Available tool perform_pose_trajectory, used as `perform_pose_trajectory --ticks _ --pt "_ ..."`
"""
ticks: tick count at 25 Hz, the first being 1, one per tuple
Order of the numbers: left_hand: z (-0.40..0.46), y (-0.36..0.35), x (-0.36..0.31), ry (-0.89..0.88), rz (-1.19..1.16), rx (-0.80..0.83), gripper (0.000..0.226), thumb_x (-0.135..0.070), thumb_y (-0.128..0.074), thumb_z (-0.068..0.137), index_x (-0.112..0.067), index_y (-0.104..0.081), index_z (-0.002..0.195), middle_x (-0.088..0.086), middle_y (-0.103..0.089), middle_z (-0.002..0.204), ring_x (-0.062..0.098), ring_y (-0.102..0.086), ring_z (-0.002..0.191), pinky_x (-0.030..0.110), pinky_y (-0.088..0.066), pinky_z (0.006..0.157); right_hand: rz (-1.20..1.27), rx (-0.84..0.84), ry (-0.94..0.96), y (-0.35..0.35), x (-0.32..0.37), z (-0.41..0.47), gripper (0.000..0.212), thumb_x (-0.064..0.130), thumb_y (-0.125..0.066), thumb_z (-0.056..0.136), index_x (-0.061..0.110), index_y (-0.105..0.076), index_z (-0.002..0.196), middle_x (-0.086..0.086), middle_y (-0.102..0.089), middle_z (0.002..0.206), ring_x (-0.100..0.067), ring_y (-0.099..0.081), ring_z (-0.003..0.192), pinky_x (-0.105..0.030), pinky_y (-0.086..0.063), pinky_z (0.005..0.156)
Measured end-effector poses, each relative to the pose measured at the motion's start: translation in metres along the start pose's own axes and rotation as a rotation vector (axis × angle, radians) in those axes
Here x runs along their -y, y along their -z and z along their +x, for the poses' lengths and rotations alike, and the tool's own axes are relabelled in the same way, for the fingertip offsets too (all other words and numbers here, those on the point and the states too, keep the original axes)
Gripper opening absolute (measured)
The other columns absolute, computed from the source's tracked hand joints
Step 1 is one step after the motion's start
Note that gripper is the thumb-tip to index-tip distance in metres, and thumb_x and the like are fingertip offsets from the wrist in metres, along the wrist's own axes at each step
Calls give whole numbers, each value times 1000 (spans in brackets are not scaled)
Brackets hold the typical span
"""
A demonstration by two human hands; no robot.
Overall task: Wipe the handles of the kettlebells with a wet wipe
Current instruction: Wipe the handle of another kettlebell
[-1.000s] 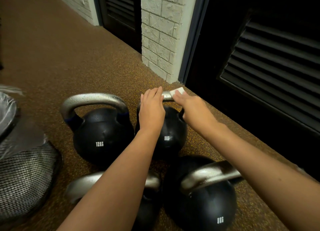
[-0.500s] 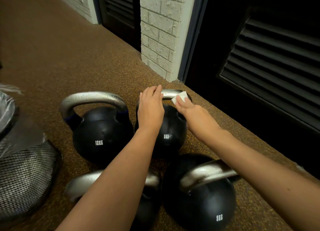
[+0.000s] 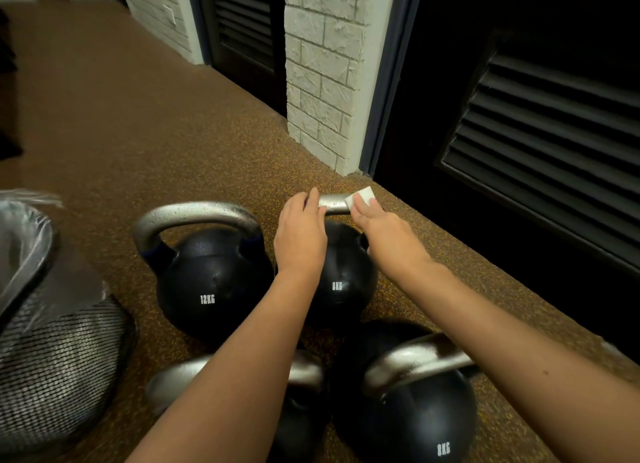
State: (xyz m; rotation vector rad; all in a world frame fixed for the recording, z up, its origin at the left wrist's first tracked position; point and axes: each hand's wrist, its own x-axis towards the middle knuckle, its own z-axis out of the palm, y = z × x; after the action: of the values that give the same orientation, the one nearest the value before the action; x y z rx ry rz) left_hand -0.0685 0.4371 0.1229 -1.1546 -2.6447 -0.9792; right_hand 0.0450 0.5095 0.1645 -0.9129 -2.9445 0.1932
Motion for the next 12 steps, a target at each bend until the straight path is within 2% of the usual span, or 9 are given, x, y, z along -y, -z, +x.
perform_pose_trajectory --ticks 3,7,12 --pt "1 5 -1 6 20 19 41 -25 -35 100 -14 -40 139 3 -46 133 19 -41 124 34 -41 94 45 -26 4 -2 -4 -1 73 -9 -41 86 21 -19 149 -4 -14 157 -36 -34 134 -48 -31 109" --pt "2 6 -1 20 35 43 40 -26 -34 100 -16 -40 138 2 -46 133 20 -44 120 36 -43 89 198 -110 -131 5 -14 9 58 -5 -51 85 16 -43 138 -13 -50 136 -33 -48 121 -39 -38 105" --pt "1 6 1 11 45 46 41 -26 -35 99 -16 -40 139 1 -44 137 19 -45 122 34 -42 90 214 -167 16 8 -1 19 53 -10 -51 80 14 -56 127 -6 -52 134 -30 -48 122 -36 -36 105"
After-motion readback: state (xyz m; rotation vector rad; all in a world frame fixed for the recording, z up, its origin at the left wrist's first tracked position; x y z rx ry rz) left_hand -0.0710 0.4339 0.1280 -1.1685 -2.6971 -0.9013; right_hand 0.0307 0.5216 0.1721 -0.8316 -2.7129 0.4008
